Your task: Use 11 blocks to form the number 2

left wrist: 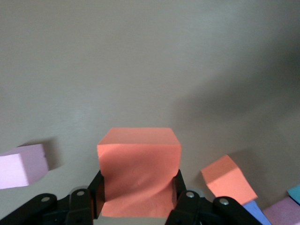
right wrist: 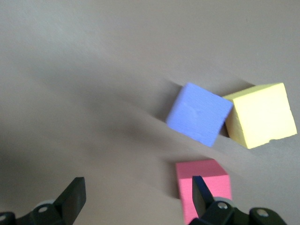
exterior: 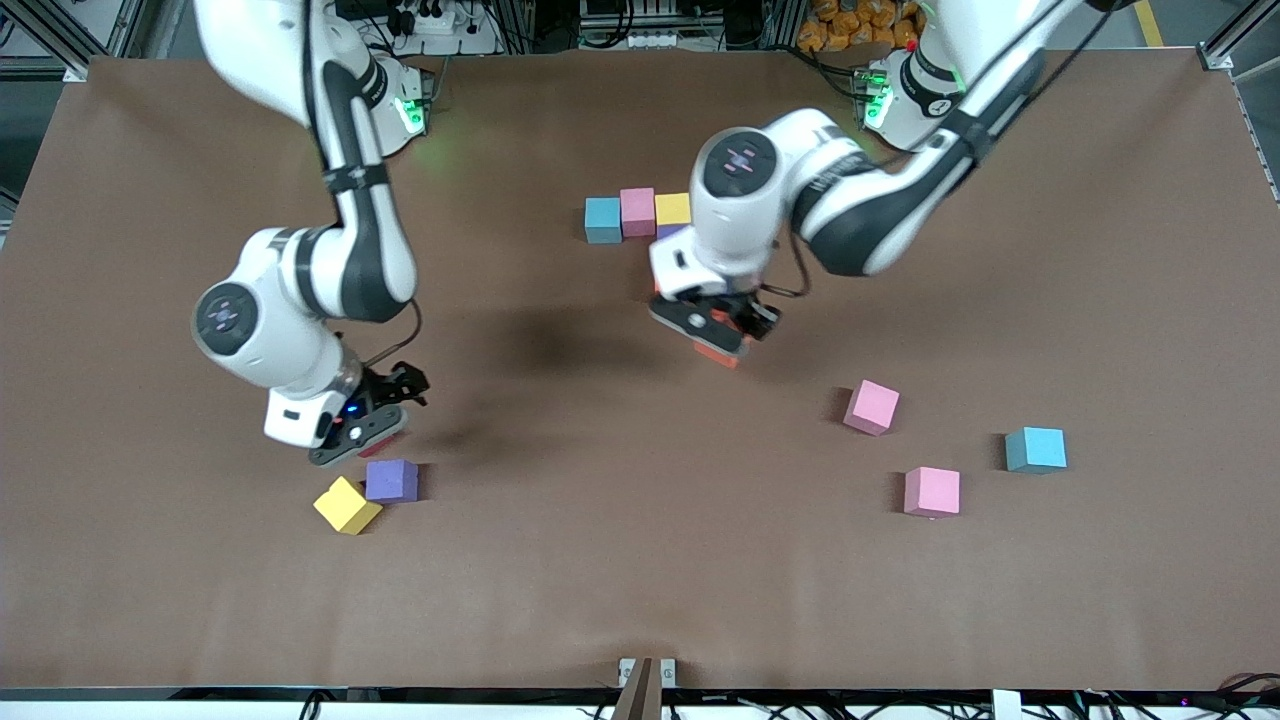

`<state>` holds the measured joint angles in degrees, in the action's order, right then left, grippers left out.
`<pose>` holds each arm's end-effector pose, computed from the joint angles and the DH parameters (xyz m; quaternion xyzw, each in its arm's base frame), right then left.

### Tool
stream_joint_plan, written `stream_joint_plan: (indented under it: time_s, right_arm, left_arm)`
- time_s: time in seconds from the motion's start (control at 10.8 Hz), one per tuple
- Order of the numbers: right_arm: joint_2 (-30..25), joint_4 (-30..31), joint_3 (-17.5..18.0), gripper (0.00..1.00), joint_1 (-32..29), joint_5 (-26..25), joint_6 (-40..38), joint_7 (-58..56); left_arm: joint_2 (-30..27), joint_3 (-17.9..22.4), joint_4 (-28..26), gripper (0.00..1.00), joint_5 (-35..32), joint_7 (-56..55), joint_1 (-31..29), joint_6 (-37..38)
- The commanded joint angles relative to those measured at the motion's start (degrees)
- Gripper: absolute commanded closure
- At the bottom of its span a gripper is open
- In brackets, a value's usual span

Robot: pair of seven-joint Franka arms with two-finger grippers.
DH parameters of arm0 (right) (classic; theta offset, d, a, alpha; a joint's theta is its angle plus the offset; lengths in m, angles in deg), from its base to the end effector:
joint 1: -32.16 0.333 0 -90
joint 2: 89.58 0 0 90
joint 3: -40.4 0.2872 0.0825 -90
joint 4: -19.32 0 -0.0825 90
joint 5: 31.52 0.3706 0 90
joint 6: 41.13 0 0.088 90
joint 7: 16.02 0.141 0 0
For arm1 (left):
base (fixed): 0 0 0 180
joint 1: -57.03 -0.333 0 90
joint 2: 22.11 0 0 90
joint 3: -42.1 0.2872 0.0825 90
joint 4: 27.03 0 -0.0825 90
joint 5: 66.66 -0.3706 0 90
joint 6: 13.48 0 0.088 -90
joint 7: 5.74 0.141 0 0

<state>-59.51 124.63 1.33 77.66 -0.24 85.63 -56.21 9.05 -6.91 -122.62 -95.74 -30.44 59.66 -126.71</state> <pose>0.6073 0.1153 0.2450 -0.9616 -0.2687 -0.0179 0.0525 0.4627 -0.4346 0.3189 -0.9524 0.3031 -0.0080 0.0310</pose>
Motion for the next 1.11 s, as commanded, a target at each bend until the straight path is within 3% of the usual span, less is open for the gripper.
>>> stream_joint_plan:
  time_s: [0.0,0.18,0.28,0.37,0.65,1.02]
  right_arm:
    - [0.4,0.2,7.8,0.00,-10.6,1.4,1.1,-8.7]
    - [2.9,0.2,9.3,0.00,-13.9,5.7,1.2,-17.0]
    - [3.8,0.2,9.3,0.00,-14.3,7.5,1.9,-19.4]
    - [4.0,0.6,9.3,0.00,-14.6,7.6,2.7,-20.1]
    - [5.7,0.7,9.3,0.00,-15.2,7.7,4.3,-21.6]
    - [5.7,2.6,9.4,0.00,-15.6,7.8,6.5,-22.9]
  left_arm:
    - [2.1,0.6,1.7,0.72,-1.1,4.8,3.0,0.5]
    - [7.6,0.8,7.7,0.72,-1.1,11.4,6.1,0.3]
    - [8.4,1.0,8.1,0.72,-1.1,11.9,7.7,0.3]
    - [8.4,1.3,8.1,0.72,-1.3,11.8,9.8,0.3]
    - [8.3,8.2,9.0,0.71,-4.0,12.3,20.3,0.1]
    - [11.0,9.0,9.0,0.72,-3.9,17.5,22.2,-3.0]
